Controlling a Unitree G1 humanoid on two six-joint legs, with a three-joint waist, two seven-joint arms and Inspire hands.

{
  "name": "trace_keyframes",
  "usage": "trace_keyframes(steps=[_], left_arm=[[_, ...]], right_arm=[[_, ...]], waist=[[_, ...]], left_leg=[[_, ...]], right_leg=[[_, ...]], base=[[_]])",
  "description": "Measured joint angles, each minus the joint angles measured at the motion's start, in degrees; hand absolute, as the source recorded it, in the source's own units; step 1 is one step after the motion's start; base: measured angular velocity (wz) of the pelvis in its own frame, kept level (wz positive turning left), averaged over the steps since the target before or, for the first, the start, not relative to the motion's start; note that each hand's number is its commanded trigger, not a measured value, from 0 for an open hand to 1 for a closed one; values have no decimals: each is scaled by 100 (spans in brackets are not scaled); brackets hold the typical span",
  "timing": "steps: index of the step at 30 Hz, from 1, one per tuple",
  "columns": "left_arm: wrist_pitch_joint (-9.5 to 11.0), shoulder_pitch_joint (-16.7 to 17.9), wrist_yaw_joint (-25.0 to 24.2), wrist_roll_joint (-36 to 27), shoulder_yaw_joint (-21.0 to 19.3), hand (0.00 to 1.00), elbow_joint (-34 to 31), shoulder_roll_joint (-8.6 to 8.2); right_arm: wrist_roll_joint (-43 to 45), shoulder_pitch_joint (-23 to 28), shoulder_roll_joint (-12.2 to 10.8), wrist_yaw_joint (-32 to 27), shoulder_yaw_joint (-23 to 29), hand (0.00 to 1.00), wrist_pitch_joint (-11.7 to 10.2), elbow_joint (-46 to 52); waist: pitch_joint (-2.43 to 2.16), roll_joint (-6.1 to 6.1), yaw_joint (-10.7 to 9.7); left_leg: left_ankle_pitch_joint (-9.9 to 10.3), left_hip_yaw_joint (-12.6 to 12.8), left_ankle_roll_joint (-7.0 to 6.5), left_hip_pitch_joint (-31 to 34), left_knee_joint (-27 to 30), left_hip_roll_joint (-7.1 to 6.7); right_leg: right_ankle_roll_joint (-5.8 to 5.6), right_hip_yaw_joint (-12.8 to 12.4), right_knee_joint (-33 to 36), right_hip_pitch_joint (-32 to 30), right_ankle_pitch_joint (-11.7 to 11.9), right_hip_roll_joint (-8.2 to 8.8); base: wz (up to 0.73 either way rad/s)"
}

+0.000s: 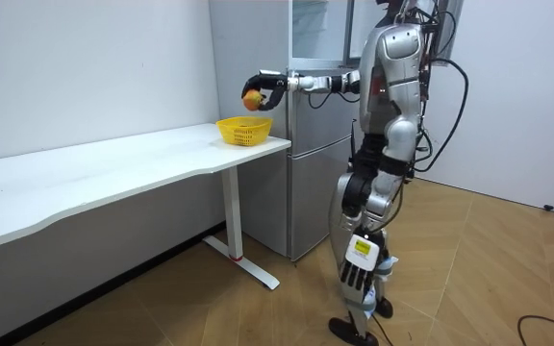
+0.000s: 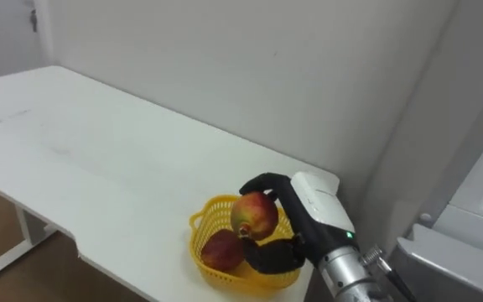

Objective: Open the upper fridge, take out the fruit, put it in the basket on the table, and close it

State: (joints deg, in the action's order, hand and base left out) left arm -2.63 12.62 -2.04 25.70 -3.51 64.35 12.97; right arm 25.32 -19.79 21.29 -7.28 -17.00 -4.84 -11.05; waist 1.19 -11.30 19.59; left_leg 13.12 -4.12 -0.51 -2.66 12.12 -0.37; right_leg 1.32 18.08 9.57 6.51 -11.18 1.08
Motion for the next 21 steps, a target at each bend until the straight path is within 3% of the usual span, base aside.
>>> trace_keyframes(steps=[4,5,7,8,21], left_arm=[[-23,-9,-12,7,-33,0,-43,0],[-69,-5,-28,7,-32,0,-91,2],[-111,13,-73,8,-33,0,-167,5],[-117,17,-96,13,-36,0,-179,7],[-224,153,-92,29,-90,0,-524,8]], right_arm=[[-5,-76,-1,-91,-5,100,-1,-267],[-4,-126,-2,-114,-7,84,4,-421],[-1,-136,-2,-138,-8,22,76,-506],[1,-136,-2,-138,-8,0,94,-537],[-306,-149,-2,-140,-7,0,128,-909]], waist=[[5,-7,72],[6,-13,99],[6,-19,119],[5,-20,119],[0,-30,124]], left_leg=[[1,-87,0,51,60,-23],[1,-98,0,55,64,-28],[0,-119,-1,59,68,-35],[0,-131,-2,62,70,-38],[0,-161,-2,107,106,-41]], right_leg=[[-3,109,2,3,-1,42],[-3,115,4,5,-1,43],[-3,159,8,13,-2,42],[-3,190,9,23,-1,47],[-3,214,9,31,-1,48]], base=[[11],[4],[7],[6],[1]])
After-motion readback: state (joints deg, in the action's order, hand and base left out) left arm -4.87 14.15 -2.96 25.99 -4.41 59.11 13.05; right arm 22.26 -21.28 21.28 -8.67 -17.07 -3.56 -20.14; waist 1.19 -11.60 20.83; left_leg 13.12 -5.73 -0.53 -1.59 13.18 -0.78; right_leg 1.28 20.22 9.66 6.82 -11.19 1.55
